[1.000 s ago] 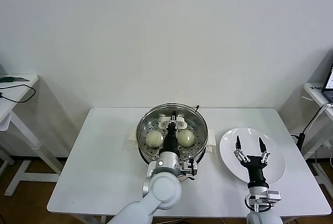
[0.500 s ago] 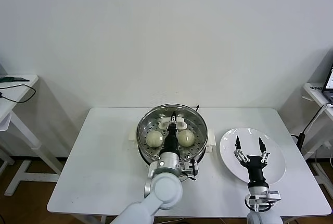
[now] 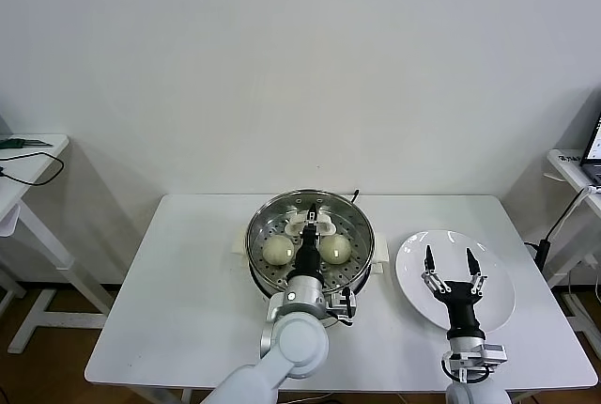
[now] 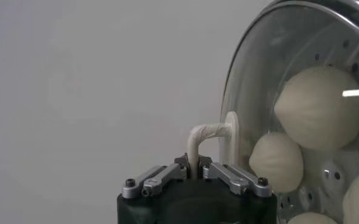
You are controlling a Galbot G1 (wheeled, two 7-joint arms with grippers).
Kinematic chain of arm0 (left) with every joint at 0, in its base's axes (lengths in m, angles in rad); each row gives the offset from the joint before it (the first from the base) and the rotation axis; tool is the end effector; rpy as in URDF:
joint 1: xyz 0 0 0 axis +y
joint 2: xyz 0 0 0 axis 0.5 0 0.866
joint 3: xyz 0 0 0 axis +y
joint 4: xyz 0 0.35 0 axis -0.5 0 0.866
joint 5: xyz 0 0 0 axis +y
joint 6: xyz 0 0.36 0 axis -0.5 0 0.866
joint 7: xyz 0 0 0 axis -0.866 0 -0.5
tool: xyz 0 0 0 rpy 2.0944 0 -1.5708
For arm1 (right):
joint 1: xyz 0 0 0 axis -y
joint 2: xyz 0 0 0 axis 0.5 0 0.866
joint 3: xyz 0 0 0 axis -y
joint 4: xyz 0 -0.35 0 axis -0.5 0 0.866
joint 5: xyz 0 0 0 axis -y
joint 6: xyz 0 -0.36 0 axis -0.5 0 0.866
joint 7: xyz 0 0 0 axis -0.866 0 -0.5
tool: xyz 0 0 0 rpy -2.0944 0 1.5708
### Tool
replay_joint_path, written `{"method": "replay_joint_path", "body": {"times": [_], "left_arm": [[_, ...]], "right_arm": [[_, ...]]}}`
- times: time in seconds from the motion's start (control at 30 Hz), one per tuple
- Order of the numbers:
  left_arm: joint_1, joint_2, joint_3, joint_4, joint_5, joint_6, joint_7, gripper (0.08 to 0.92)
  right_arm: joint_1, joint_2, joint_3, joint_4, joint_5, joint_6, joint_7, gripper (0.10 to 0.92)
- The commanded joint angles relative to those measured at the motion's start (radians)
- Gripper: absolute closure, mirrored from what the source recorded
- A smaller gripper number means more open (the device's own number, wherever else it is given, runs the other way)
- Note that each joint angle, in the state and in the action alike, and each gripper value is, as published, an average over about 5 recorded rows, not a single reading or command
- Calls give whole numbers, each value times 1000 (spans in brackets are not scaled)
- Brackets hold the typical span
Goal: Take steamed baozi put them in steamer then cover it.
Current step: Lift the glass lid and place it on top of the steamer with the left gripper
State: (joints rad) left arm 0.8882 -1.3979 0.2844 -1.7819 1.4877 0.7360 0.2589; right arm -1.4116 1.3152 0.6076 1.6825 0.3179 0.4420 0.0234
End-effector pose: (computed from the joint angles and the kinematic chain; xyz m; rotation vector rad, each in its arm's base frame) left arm 0.2899 -0.2034 -0.2718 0.1167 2.1964 2.1640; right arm 0.2289 -0.1074 -0.4001 0.1339 2.9301 0.0532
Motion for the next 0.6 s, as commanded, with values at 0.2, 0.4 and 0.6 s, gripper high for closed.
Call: {"method": "replay_joint_path", "body": {"times": [0.2,0.4,0.6], "left_arm": [[20,3,-1,-31,-3,37,2,810],[55,29,0,-87,-5,36,-5,735],[96,75,-1,-170,-22,47,-9,562]], "right_arm": [[5,-1,-1,-12,-6,4,-1,203],[13,-1,-6,-24,-10,6,-1,203],[16,-3,-12,-26,-11,7,-1,203]]}}
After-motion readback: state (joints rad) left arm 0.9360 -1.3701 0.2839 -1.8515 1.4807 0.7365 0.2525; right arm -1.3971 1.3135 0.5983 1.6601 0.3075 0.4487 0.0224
